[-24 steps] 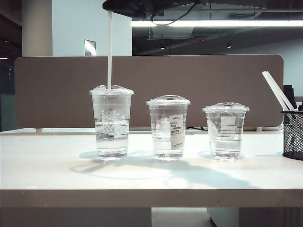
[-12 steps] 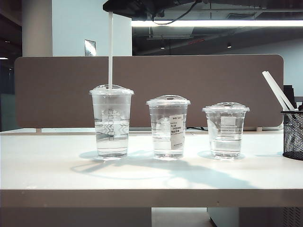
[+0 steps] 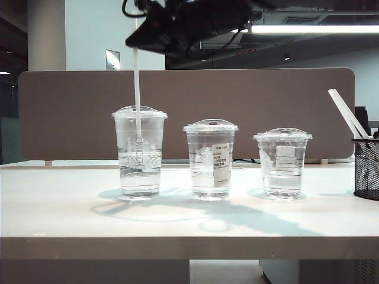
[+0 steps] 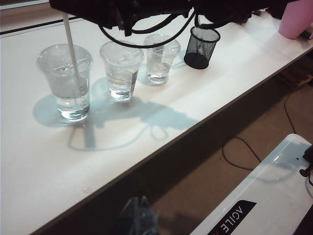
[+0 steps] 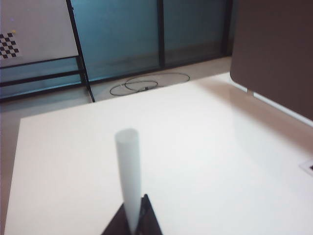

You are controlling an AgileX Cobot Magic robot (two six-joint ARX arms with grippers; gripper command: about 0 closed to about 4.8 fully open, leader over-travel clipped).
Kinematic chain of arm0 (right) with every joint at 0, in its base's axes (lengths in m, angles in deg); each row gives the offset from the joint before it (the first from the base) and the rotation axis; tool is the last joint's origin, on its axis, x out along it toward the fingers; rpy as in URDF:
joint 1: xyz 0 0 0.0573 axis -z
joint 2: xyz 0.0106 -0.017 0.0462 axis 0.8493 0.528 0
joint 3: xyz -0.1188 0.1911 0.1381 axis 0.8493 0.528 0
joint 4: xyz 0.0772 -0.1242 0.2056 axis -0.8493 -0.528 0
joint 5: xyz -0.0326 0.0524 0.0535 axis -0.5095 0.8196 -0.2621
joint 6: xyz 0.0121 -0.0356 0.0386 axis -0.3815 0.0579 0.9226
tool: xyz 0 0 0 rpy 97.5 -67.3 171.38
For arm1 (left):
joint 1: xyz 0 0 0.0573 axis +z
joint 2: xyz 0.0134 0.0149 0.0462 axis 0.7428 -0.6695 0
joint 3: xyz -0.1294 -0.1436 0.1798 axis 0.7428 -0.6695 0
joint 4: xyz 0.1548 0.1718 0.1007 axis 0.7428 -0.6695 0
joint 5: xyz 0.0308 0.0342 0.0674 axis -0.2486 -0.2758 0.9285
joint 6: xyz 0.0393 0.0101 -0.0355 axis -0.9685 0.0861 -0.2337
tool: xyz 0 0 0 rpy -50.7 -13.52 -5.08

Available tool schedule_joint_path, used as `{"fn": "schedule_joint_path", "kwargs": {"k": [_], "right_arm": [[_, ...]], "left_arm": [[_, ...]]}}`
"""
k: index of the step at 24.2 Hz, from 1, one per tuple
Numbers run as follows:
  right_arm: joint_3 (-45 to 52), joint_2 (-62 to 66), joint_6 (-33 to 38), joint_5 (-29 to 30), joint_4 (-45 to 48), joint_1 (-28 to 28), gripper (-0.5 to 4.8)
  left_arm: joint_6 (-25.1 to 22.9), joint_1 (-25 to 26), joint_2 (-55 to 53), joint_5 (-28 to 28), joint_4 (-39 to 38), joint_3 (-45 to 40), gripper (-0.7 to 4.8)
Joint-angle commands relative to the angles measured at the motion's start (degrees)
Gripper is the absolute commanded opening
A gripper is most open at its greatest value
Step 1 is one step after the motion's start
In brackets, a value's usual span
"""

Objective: Pick up the straw and insert it into the large coffee cup.

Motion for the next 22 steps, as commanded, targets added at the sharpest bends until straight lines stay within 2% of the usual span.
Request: {"fn": "schedule_joint_path", "kwargs": {"k": [1, 4, 6, 10, 13, 15, 18, 22], "right_arm": [[-0.15, 1.03, 0.13, 0.20, 0.59, -0.11, 0.13], [-0.13, 2.47, -0.46, 0.20, 0.61, -0.11, 0.14], [-0.11, 3.17, -0.46, 0.17, 0.52, -0.11, 0.57], [-0.13, 3.34, -0.46, 0.17, 0.59, -0.11, 0.81], [-0.13, 3.34, -0.46, 0.17, 0.55, -0.11, 1.33], [-0.13, 3.34, -0.44, 0.22, 0.57, -0.11, 1.87], [-0.15, 2.82, -0.42, 2.21, 0.52, -0.11, 3.50], [-0.15, 0.11, -0.44, 2.03, 0.35, -0.09, 3.62]], "left_arm": [[-0.02, 0.00, -0.04, -0.22, 0.52, 0.15, -0.05], [-0.02, 0.00, -0.04, -0.22, 0.52, 0.15, -0.05], [-0.02, 0.00, -0.04, -0.22, 0.52, 0.15, -0.05], [-0.02, 0.00, -0.04, -0.22, 0.55, 0.15, -0.05], [-0.02, 0.00, -0.04, -0.22, 0.55, 0.15, -0.05], [-0.02, 0.00, -0.04, -0.22, 0.52, 0.15, -0.05], [-0.02, 0.00, -0.04, -0.22, 0.55, 0.15, -0.05], [-0.02, 0.00, -0.04, -0.22, 0.52, 0.15, -0.05]]}}
